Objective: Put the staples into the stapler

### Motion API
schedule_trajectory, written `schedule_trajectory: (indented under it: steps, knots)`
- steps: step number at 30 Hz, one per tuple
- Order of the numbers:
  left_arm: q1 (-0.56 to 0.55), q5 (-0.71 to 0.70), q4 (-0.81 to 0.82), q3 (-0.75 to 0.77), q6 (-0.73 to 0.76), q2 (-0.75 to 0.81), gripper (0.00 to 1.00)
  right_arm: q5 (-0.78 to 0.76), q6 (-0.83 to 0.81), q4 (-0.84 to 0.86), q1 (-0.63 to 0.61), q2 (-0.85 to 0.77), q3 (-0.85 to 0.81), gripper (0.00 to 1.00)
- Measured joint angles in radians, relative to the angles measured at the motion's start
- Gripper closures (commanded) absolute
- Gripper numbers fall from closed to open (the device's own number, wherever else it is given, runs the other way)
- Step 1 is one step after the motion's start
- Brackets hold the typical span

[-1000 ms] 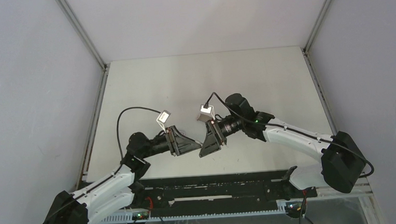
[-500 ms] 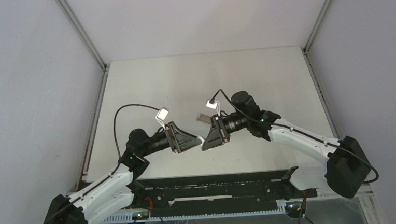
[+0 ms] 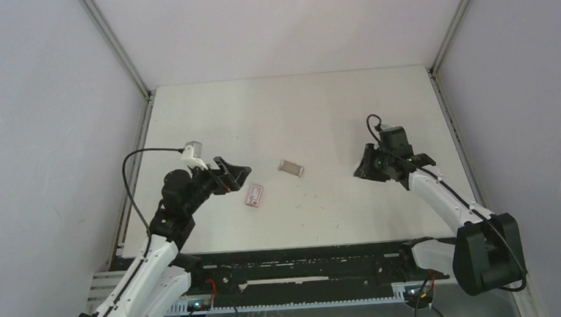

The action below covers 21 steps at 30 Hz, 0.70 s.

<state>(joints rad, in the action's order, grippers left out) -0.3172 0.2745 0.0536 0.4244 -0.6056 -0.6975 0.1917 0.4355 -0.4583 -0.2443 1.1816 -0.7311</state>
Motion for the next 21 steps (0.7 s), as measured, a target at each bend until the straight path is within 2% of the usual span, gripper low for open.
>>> schedule_trajectory:
  steps: [4,7,9,19,21]
  knots:
    - [0.043,-0.101,-0.058,0.000,0.023,0.003,0.00,-0.128,-0.021,-0.040,0.123,0.042,0.034,1.00]
    - [0.048,-0.179,-0.067,-0.003,0.034,0.012,0.00,-0.190,-0.025,-0.046,0.142,0.095,0.036,1.00]
    - [0.048,-0.217,-0.068,-0.003,0.042,0.012,0.00,-0.211,-0.025,-0.052,0.142,0.120,0.036,0.96]
    - [0.069,-0.284,-0.063,-0.003,0.060,-0.053,0.00,-0.268,-0.023,-0.071,0.142,0.153,0.035,0.33]
    - [0.076,-0.288,-0.061,-0.003,0.063,-0.057,0.00,-0.273,-0.023,-0.071,0.142,0.153,0.034,0.27]
